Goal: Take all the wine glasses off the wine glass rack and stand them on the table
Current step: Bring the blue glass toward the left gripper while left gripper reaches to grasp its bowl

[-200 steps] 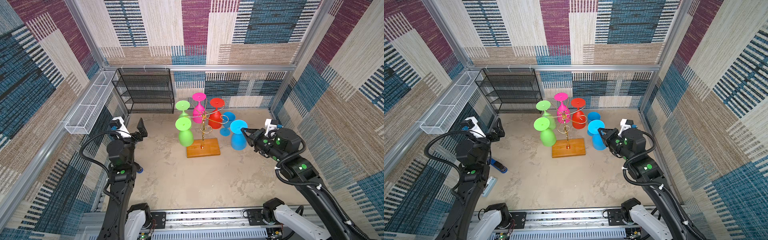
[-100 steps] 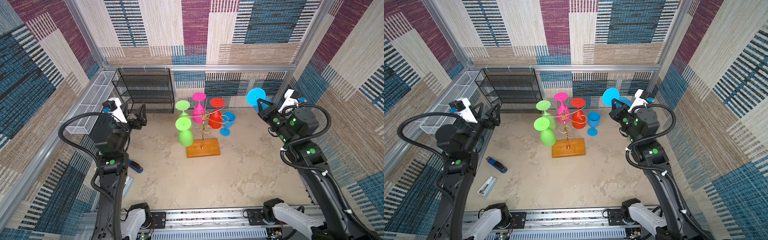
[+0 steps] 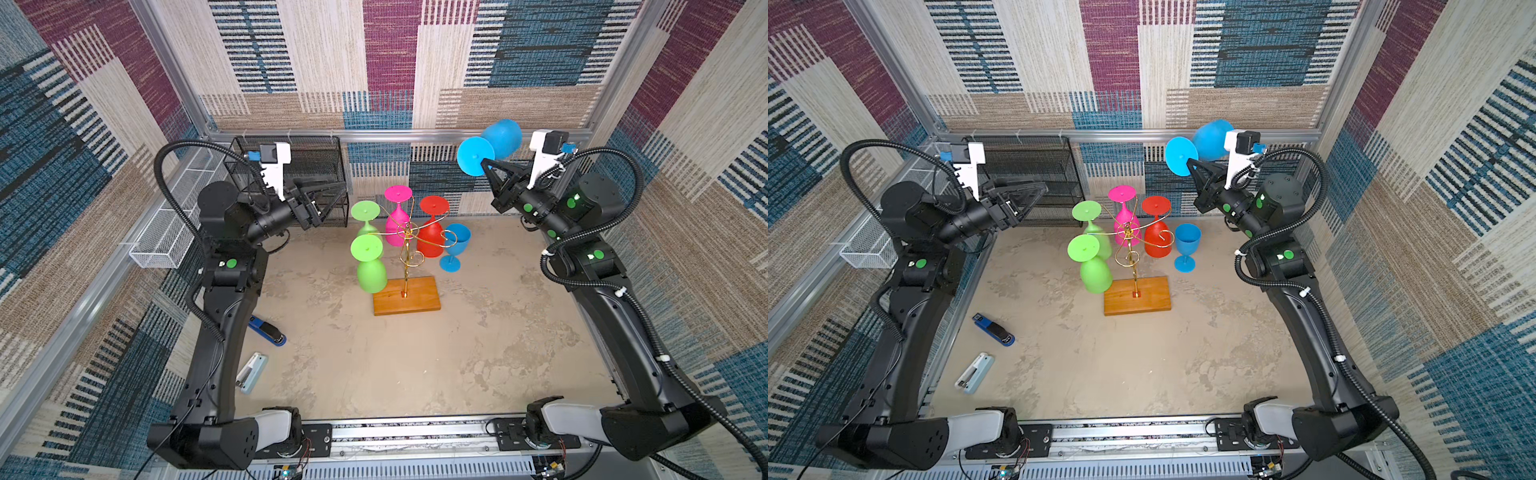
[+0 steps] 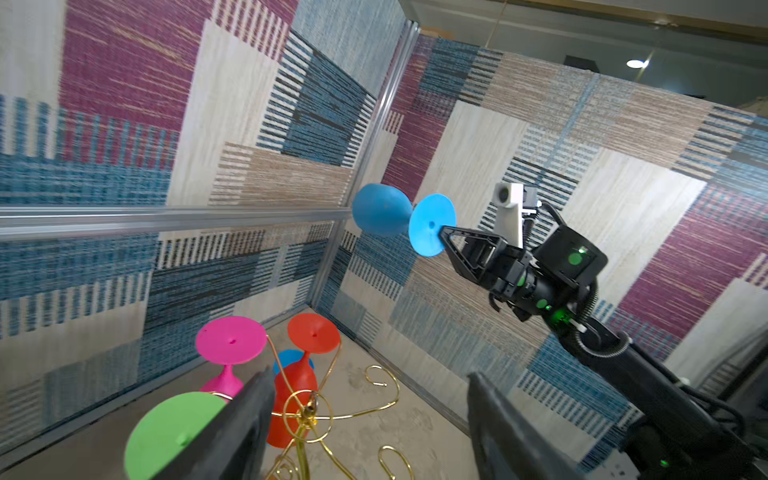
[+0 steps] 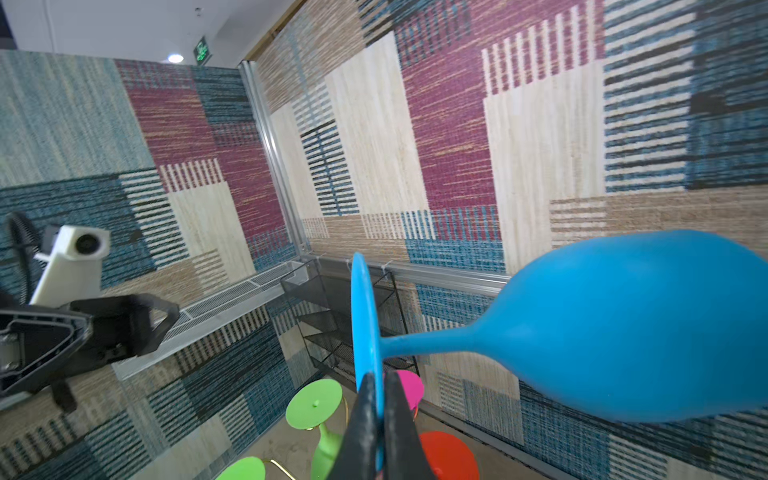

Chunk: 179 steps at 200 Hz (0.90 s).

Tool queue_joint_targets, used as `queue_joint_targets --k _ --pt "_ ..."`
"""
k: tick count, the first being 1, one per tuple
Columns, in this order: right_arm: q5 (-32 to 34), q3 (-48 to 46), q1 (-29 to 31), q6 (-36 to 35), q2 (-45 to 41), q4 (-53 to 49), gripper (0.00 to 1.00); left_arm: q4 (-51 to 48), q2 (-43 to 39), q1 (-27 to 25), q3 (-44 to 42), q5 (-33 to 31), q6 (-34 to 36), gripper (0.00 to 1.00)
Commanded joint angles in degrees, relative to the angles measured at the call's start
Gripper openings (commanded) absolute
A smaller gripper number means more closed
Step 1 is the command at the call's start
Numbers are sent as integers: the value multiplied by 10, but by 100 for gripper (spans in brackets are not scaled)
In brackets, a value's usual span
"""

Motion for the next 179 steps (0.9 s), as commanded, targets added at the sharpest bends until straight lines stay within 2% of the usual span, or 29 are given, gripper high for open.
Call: queue_joint_targets --k 1,38,62,102,132,179 --pt "-105 26 10 -29 15 36 0 81 36 -20 24 56 -84 72" --pt "-173 43 44 -39 39 41 0 274 123 -37 69 103 -263 61" --pt "-197 72 69 -39 67 27 0 341 155 -50 87 109 -315 57" --pt "-216 95 93 -26 95 34 0 308 152 -72 83 107 -276 56" --pt "-201 93 103 -19 103 44 0 297 141 -81 74 110 -255 56" --pt "-201 101 113 8 119 61 0 199 111 -92 48 94 -169 56"
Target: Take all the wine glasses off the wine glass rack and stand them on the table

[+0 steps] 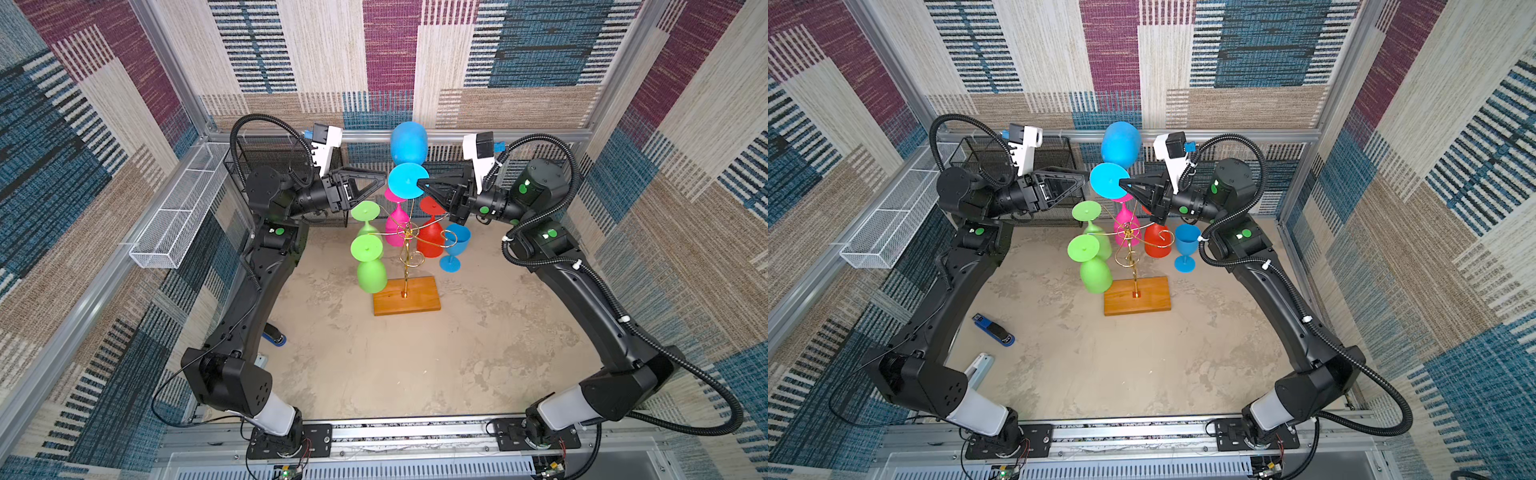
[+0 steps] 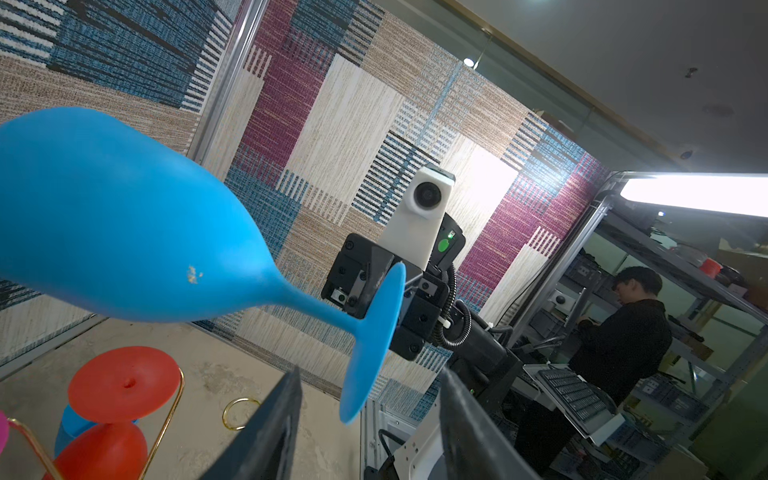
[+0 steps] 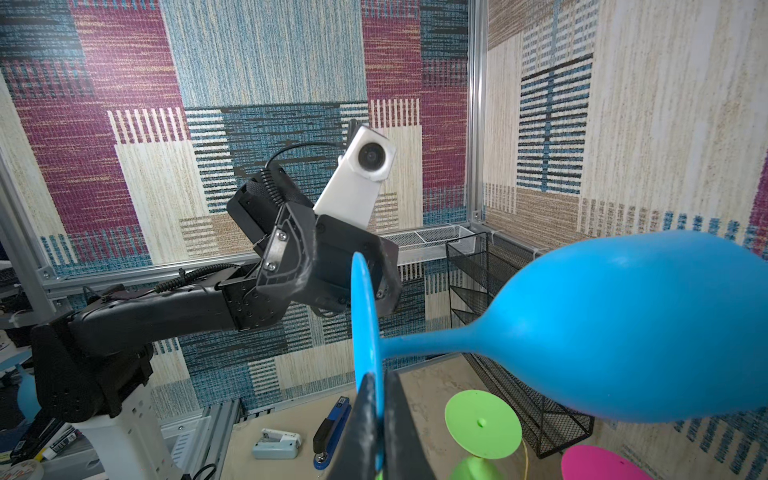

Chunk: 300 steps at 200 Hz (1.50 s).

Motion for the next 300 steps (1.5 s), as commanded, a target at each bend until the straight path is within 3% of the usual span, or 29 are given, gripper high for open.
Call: queue_joint_targets --k 1,39,89,144,164,196,203,238,278,300 --pt "-2 7 6 21 6 32 0 -44 -14 -4 -9 -9 66 56" --pt "5 11 24 23 14 30 0 -72 -22 -11 -12 -17 100 53" --pt "17 11 31 43 23 38 0 -90 -38 -18 -22 -30 128 28" --pt "15 14 38 45 24 27 0 -87 -55 -20 -36 -43 138 8" --pt "17 11 42 46 23 24 0 -42 -62 -21 -47 -50 115 0" --pt "36 4 43 46 11 13 0 79 -59 -19 -55 -74 13 0" --pt "45 3 43 43 6 6 7 76 -59 -19 -53 -85 3 0" --pt "134 -59 43 -2 -72 -22 67 -39 -86 -17 -48 -141 33 0" --pt "257 -176 43 -114 -145 4 93 -147 -127 -17 -48 -209 62 0" --pt "287 -208 43 -182 -147 65 99 -166 -126 -17 -34 -215 33 0"
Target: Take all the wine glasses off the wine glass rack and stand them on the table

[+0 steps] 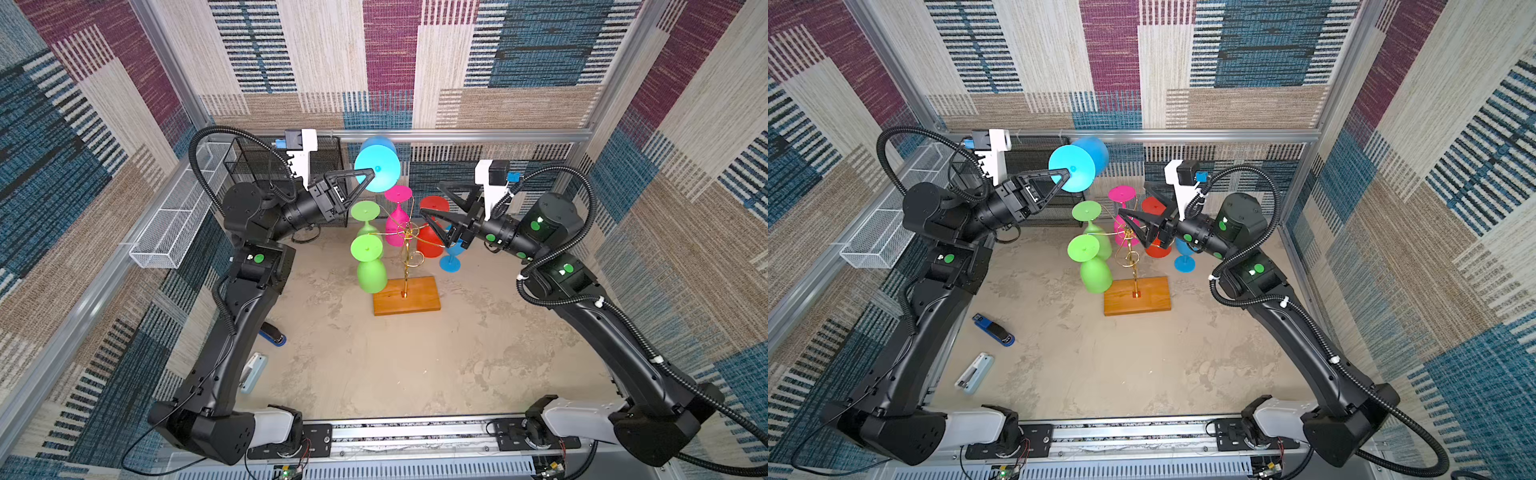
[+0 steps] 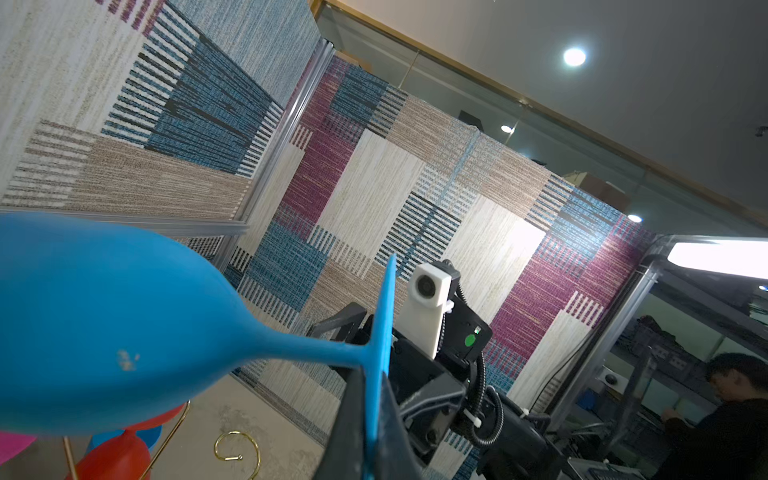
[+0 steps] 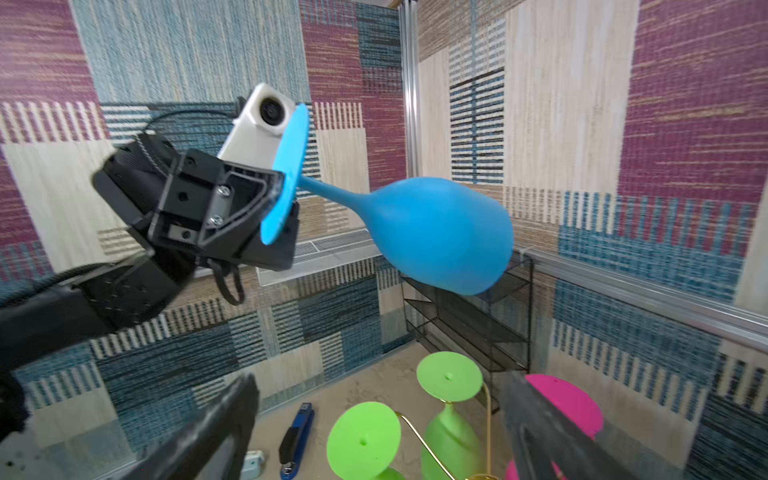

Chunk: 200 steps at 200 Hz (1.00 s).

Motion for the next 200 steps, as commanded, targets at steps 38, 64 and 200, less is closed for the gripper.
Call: queue_joint_targets --k 38,64,200 --pt "21 -34 1 -180 24 158 99 -132 -1 1 59 -43 -30 0" --pt "-33 -27 8 -192 52 209 99 -142 -14 1 57 -63 -55 0" --pt "-131 207 35 -157 276 207 99 -94 -17 1 49 -46 -153 0"
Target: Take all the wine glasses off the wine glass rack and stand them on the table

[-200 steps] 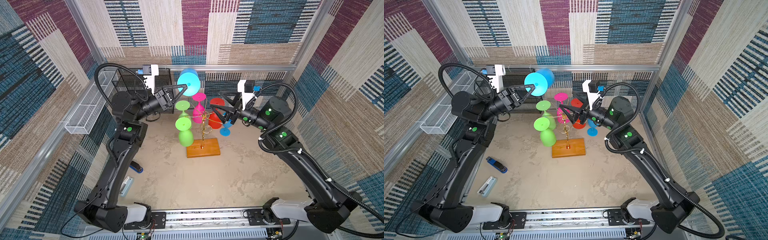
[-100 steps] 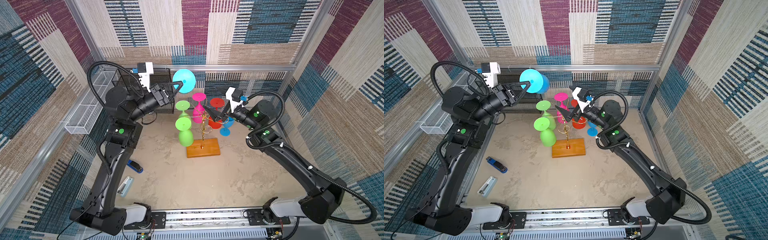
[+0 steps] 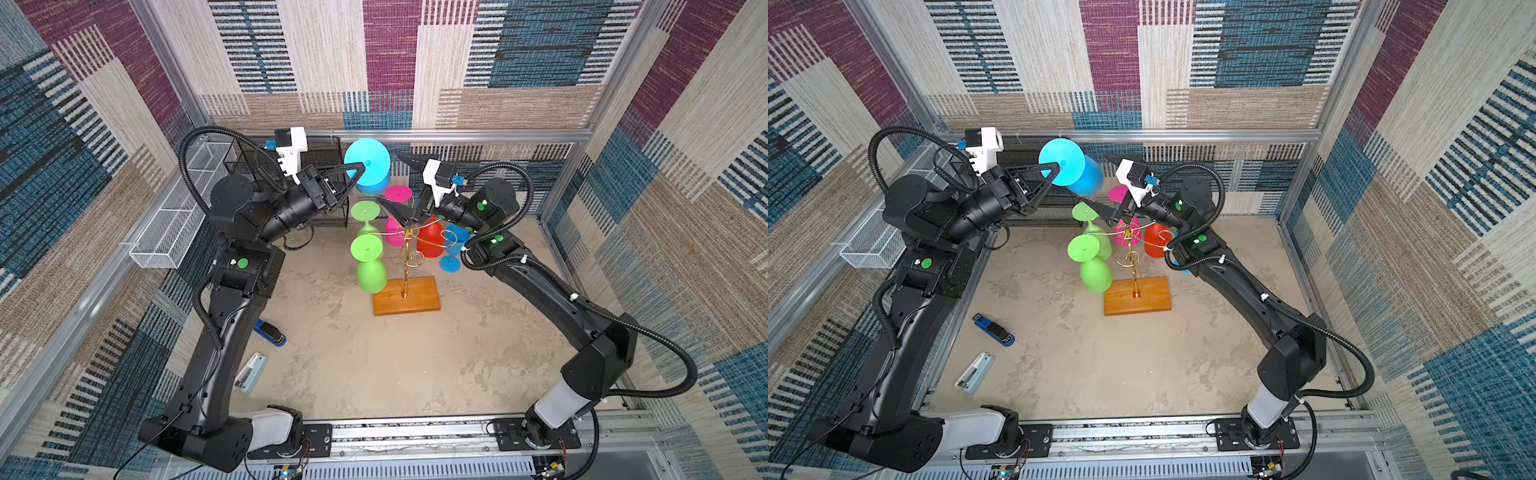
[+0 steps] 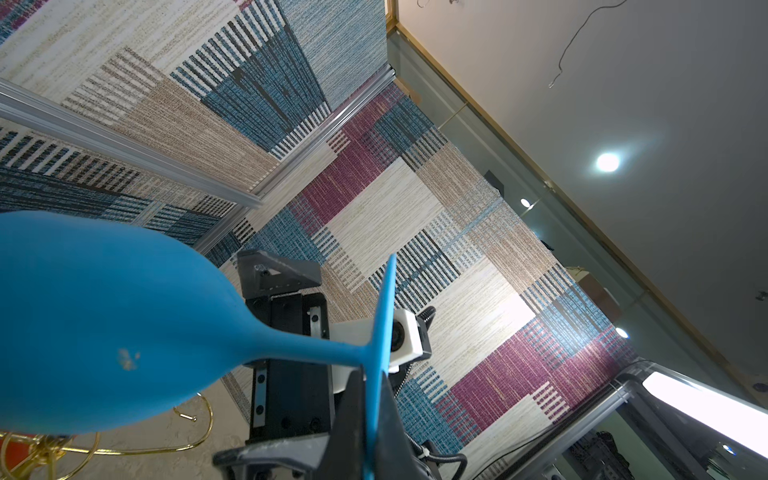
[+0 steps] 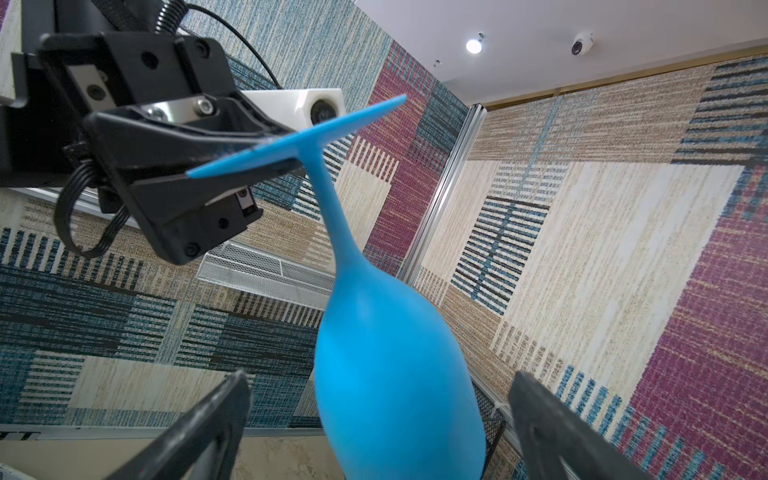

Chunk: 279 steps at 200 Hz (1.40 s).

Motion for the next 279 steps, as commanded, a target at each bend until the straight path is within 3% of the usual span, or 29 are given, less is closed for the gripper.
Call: queue_joint_targets --k 1,38,65,207,279 --pt "-18 45 4 12 30 -32 99 35 0 1 2 7 -26 0" --pt "-1 155 18 -5 99 -136 100 36 4 1 12 23 -23 0" --pt "1 186 23 -1 118 -163 97 43 4 1 11 30 -27 0" --pt "33 93 25 3 39 -120 99 41 5 5 4 37 -22 0" --pt "35 91 25 1 38 -127 99 54 3 6 -1 38 -34 0"
